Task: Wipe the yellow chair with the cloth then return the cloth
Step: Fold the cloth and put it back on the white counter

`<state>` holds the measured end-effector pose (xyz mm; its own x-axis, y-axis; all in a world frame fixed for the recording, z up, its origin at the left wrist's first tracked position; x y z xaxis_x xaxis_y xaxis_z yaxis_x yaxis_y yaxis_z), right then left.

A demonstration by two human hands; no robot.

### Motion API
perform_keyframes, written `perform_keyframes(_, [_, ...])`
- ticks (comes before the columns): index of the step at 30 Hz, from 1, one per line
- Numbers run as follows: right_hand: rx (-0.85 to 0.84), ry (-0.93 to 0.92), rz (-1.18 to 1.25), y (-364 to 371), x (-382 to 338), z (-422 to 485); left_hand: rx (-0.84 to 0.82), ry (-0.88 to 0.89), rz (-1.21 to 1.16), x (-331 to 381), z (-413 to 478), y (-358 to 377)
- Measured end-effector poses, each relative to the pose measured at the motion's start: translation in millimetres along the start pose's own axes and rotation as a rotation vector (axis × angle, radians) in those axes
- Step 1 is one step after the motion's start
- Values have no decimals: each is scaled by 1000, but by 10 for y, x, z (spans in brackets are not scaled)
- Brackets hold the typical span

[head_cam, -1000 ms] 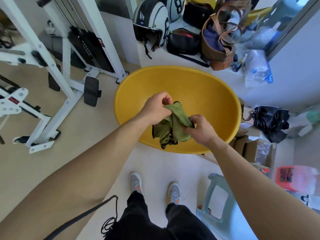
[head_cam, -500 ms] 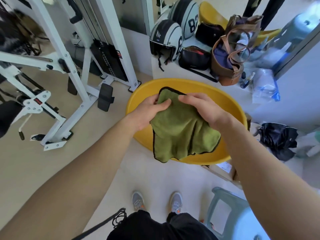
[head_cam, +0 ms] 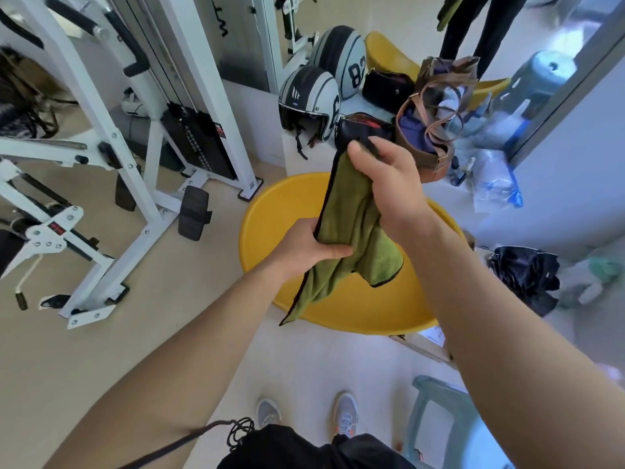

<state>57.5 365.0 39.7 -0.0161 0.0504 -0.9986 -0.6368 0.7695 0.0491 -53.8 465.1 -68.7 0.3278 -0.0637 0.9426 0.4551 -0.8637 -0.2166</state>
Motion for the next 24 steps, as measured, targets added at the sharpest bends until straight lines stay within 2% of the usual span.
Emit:
perform_keyframes(4, [94,163,443,-72,-292,157,-1,-124,121,-529,27,-99])
perform_keyframes(8, [216,192,635,-230,-297,282,38,-246,417,-1033,32,-302])
perform_keyframes(11, [474,238,506,-393,-9,300,199,-299,363,-1121,23,-509])
perform_keyframes(13, [602,315,205,-467,336,241,189,-283,270,-984,18,-567])
perform_keyframes(14, [557,366,34,-442,517,173,138,-251,247,-871,19,-563])
perform_keyframes(15, [440,405,-120,-390,698,80,65,-218,249,-726,14,-538])
perform_keyframes(17, [107,425,-340,-234,965,-150,-100,-175,305,-429,-9,-466])
perform_keyframes(19, [-211,465,-398,-64,1098,-348,-240,-150,394,-176,-56,-404])
perform_keyframes(20, [-303,506,-390,2,1143,-419,-298,-142,427,-107,-80,-392])
perform_keyframes(22, [-357,506,-457,79,1189,-501,-382,-153,433,-67,-162,-403])
perform_keyframes(24, [-288,449,-502,80,1212,-535,-359,-160,363,-137,-258,-455])
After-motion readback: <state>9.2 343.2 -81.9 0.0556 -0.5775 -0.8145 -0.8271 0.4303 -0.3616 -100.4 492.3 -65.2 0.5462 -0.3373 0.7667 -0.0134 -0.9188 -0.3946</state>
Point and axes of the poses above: each hand's wrist, its own z-axis towards the middle knuckle, its own y-axis out of the palm, x = y × z, the point moved 1 cm from there along z, towards the middle knuckle, and after that the axes turned 6 degrees about x, right-handed, at the moved point
